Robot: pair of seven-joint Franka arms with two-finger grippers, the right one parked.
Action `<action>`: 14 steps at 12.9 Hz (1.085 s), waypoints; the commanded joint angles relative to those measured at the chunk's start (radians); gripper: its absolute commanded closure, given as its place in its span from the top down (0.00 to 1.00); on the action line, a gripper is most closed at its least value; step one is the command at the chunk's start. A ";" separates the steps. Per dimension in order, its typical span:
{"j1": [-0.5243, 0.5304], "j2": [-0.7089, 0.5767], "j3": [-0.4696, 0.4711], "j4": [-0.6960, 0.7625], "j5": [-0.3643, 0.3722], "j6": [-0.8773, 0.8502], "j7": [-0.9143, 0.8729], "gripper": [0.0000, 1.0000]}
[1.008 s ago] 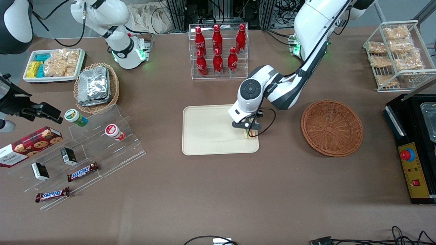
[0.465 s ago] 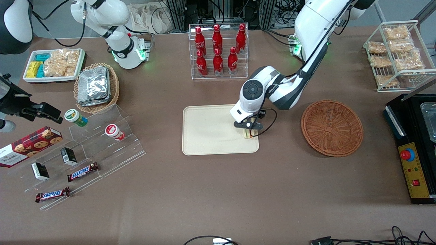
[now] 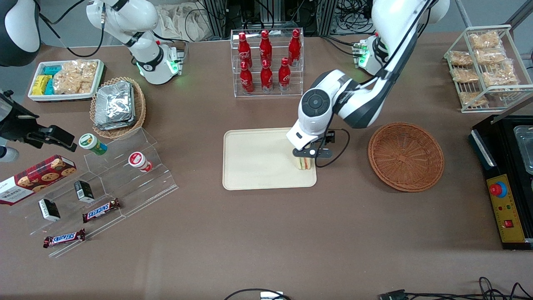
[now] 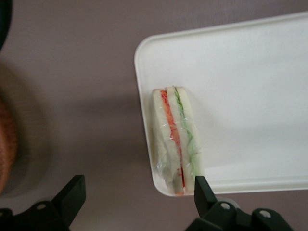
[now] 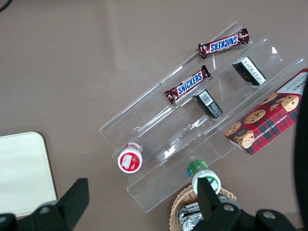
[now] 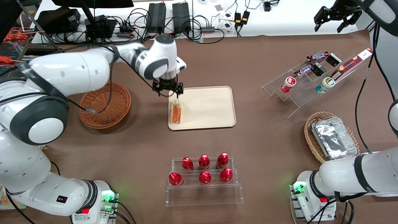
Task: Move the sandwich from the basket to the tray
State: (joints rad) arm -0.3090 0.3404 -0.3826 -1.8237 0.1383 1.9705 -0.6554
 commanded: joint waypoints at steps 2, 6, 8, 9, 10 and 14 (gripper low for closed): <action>0.138 -0.093 0.004 0.212 -0.028 -0.302 0.158 1.00; 0.319 -0.205 0.004 0.241 -0.026 -0.357 0.246 1.00; 0.372 -0.234 0.004 0.239 -0.028 -0.375 0.255 1.00; 0.392 -0.235 0.005 0.248 -0.026 -0.386 0.276 1.00; 0.418 -0.235 0.007 0.259 -0.026 -0.387 0.313 1.00; 0.513 -0.222 0.007 0.333 -0.031 -0.381 0.365 1.00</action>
State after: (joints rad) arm 0.1769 0.1197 -0.3648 -1.5328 0.1207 1.6008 -0.3073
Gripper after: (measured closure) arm 0.000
